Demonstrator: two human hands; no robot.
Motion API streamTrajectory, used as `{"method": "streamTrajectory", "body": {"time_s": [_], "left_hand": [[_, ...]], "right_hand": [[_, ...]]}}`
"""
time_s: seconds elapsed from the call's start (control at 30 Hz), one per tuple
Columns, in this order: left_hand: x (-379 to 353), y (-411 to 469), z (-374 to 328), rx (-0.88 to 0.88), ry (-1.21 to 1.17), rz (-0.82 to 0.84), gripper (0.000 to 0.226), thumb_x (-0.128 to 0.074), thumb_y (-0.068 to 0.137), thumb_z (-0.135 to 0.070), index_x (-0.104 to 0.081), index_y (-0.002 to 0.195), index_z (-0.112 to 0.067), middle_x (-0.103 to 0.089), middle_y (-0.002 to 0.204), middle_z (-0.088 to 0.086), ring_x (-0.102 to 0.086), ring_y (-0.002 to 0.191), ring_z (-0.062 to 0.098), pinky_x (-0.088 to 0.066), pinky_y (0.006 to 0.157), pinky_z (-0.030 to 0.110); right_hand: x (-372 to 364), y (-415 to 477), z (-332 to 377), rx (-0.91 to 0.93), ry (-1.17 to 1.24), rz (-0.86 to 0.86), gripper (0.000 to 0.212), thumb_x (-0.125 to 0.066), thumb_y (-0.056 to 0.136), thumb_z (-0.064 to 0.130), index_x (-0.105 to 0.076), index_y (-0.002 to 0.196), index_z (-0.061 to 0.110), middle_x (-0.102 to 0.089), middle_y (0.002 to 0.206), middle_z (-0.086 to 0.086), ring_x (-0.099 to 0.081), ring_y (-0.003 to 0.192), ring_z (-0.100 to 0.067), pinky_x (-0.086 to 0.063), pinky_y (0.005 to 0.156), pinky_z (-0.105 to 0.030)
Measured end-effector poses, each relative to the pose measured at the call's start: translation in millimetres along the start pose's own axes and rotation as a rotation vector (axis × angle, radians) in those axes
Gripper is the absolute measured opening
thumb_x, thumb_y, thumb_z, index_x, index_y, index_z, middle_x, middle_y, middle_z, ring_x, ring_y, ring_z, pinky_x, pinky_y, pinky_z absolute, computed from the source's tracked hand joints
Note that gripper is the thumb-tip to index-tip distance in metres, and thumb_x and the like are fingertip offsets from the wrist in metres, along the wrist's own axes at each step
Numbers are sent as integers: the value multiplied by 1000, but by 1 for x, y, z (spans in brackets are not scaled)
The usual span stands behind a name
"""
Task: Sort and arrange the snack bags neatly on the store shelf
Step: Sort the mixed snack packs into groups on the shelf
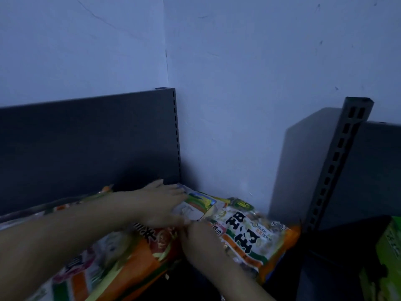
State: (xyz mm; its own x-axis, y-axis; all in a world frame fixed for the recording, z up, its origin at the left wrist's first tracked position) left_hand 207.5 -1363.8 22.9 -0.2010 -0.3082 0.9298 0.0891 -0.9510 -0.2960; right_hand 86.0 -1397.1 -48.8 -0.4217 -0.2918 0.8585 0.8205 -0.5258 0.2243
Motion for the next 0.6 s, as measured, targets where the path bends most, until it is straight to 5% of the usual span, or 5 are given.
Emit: {"method": "streamTrajectory", "body": {"time_s": [0.07,0.2,0.3,0.43,0.6], "left_hand": [[3,7,-8,42,27,114,66,-25,99,-52,-9,153,-16,-7,160,-1,-1,147,15,6,118,41],[-23,22,1,41,-112,145,51,-20,103,-42,-31,145,-15,-29,153,3,-18,143,16,-2,116,37],[-34,29,6,3,-172,128,51,-19,100,-50,-46,131,-19,-43,142,2,-31,135,19,-12,115,41],[-37,33,9,-19,-180,132,51,-19,100,-50,-46,132,-20,-43,142,1,-30,136,17,-10,116,43],[-39,31,14,-7,-216,155,64,-17,97,-59,-27,148,-22,-22,157,-1,-13,145,12,0,118,39]], "right_hand": [[2,0,4,27,29,44,33,-34,99,24,-61,94,4,-64,90,-16,-61,81,-34,-47,68,-38],[25,14,-24,-148,275,130,32,-43,97,30,-67,105,11,-66,91,-5,-60,82,-20,-46,71,-31],[44,32,-67,-405,453,-137,28,-51,92,23,-63,116,15,-65,108,-2,-63,93,-17,-48,84,-32],[33,57,-118,-671,155,-119,52,-50,89,32,-40,137,14,-50,134,-12,-47,122,-31,-39,98,-38],[14,80,-120,-612,-34,52,34,-40,93,26,-56,120,15,-59,123,-13,-49,119,-31,-28,104,-40]]}}
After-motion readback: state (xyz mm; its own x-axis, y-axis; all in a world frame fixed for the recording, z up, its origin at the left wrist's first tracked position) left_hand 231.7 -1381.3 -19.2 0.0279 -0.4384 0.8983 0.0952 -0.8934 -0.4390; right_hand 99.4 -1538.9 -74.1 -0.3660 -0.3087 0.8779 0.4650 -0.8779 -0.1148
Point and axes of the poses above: each hand's wrist, its own y-axis towards the middle knuckle, its own x-axis out of the back of the hand, z = x × y, the point moved 2 cm from there along y, towards the middle knuckle
